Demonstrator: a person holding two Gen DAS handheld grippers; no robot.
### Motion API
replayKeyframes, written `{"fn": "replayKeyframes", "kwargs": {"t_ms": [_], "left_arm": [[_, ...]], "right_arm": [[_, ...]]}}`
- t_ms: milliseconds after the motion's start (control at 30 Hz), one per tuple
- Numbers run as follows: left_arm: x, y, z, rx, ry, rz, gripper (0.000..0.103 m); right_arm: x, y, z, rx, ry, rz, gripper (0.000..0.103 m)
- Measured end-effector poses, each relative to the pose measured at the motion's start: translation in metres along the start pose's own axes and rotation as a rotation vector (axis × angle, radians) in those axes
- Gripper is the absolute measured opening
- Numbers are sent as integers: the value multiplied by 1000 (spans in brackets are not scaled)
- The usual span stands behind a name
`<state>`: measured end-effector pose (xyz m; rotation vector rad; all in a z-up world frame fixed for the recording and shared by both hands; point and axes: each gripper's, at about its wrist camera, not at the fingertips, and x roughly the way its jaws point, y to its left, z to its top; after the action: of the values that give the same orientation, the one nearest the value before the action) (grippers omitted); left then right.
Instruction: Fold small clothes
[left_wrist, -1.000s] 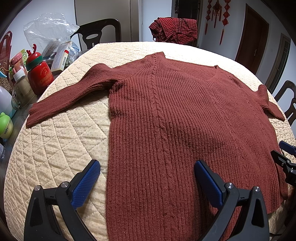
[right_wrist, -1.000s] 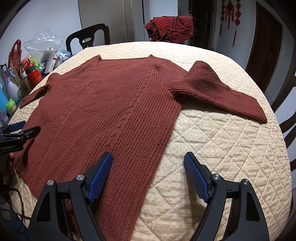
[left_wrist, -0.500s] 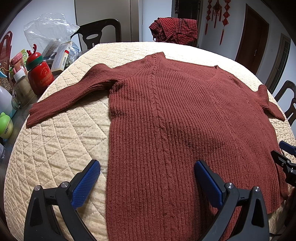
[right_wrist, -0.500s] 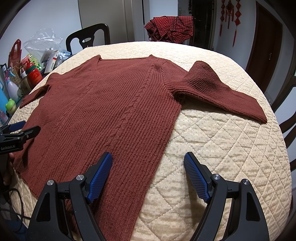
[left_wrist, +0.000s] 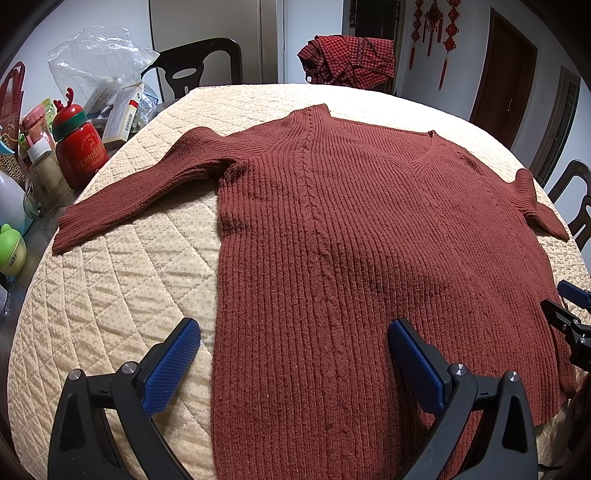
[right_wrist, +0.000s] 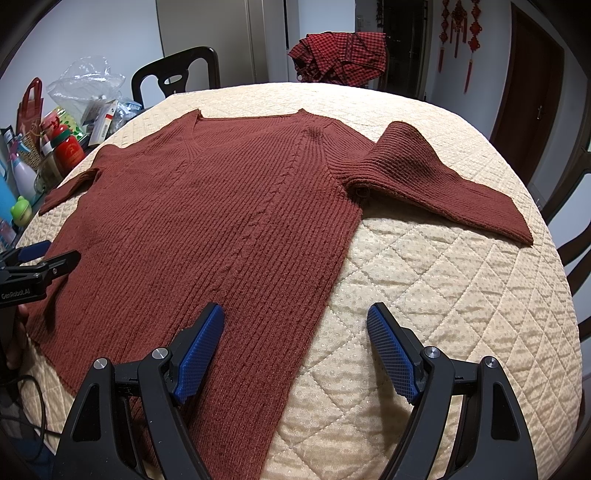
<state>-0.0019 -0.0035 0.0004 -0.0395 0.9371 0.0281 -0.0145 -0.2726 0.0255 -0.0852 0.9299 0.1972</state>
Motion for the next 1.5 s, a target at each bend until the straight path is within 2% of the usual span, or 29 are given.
{"fn": "replayKeyframes", "kwargs": {"t_ms": [933, 1033, 1200, 1500], "left_arm": [[-2, 4, 2, -8, 16, -16, 103], [-6, 16, 8, -27, 10, -42, 102], [-11, 34, 19, -61, -33, -28, 102], [0, 101, 43, -197, -68, 57, 96]], "right_arm": [[0, 1, 3, -4, 20, 2, 80], [-2, -1, 7, 5, 22, 22, 80], [-3, 4, 18, -25, -8, 5, 80], [6, 20, 47, -76, -47, 29, 80]]}}
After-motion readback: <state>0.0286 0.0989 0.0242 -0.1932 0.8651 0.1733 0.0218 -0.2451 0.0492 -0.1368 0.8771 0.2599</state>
